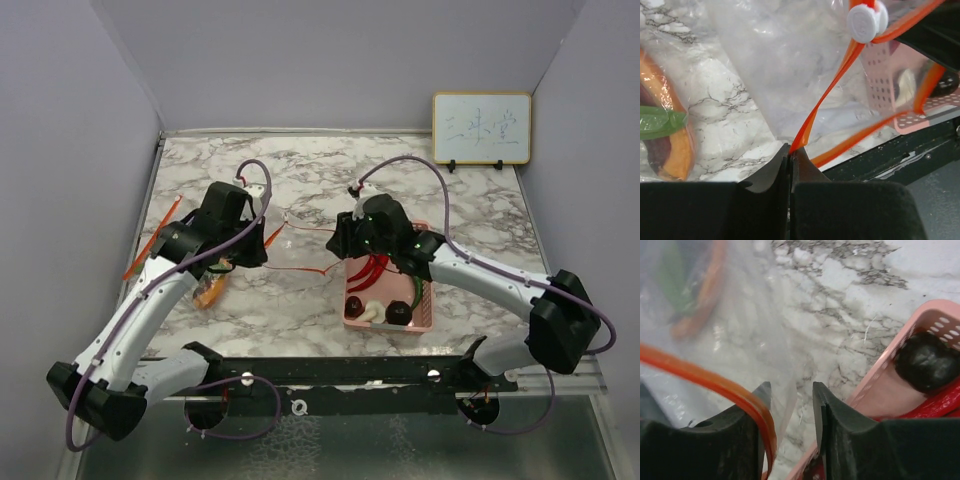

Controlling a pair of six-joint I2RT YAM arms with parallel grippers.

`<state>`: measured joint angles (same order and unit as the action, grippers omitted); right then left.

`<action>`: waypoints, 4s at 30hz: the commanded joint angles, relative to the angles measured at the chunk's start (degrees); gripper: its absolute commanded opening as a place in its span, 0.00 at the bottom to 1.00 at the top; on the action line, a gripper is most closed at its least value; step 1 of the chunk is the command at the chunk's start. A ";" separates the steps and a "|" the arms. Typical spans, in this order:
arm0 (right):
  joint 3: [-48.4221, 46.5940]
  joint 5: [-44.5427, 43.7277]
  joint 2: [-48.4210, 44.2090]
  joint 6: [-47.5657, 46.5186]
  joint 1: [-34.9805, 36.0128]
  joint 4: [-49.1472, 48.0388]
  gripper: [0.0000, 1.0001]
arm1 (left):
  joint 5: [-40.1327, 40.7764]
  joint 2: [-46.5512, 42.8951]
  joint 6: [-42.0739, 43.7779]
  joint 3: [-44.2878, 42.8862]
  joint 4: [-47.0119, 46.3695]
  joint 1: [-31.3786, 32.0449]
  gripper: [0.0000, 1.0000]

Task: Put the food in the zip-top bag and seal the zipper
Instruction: Open the zipper of the food storage bag at the center of the board, then pick up the fake vegetable from the bin, then place the fake vegetable in the zipper food storage bag, then pick up the fake vegetable from the bin.

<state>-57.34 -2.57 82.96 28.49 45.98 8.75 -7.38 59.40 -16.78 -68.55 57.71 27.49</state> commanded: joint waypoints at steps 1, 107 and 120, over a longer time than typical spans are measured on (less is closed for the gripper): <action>2.09 11.52 -9.15 -3.44 -0.54 -2.56 0.41 | 1.57 3.66 0.80 3.29 -5.43 -0.39 0.00; 0.64 -26.27 -9.18 20.84 4.73 26.14 1.00 | -10.53 7.13 0.93 4.75 -18.51 -0.22 0.00; 6.52 -14.61 4.72 20.73 -6.69 14.37 0.90 | -12.27 5.81 1.47 6.43 -19.26 -0.24 0.00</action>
<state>-51.66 -21.69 83.29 49.23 41.67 28.97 -17.58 66.48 -15.90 -62.61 39.90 27.44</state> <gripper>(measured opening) 0.911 0.017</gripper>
